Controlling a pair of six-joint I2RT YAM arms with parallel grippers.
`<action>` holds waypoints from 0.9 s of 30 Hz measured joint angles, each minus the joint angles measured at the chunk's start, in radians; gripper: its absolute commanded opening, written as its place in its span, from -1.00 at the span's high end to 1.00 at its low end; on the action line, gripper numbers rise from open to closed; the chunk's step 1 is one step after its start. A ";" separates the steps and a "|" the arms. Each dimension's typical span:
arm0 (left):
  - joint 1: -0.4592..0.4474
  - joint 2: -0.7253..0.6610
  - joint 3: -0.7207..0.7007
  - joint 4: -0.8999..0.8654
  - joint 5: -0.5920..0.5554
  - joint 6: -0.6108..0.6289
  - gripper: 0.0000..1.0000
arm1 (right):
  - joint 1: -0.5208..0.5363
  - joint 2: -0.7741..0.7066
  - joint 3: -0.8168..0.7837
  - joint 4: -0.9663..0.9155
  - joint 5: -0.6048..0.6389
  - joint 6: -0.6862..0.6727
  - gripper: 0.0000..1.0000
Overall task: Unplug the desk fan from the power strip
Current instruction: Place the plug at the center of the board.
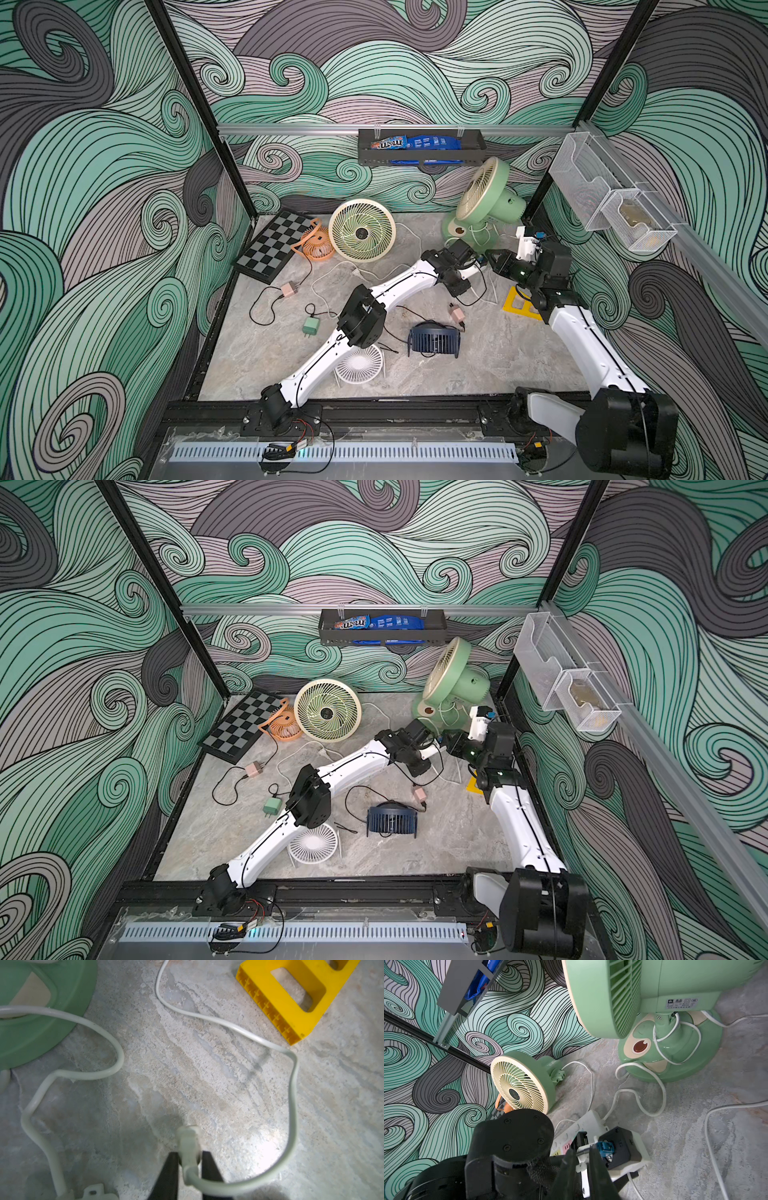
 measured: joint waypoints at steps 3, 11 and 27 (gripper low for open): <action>0.001 0.000 0.000 -0.001 0.001 0.001 -0.03 | -0.002 0.000 0.000 0.001 0.006 -0.003 0.51; 0.011 -0.022 -0.022 -0.003 0.005 0.015 -0.39 | -0.017 0.021 0.001 0.003 0.018 -0.021 0.29; 0.208 -0.549 -0.452 0.092 0.009 -0.025 -0.98 | -0.084 0.067 -0.001 0.061 0.134 -0.121 -0.51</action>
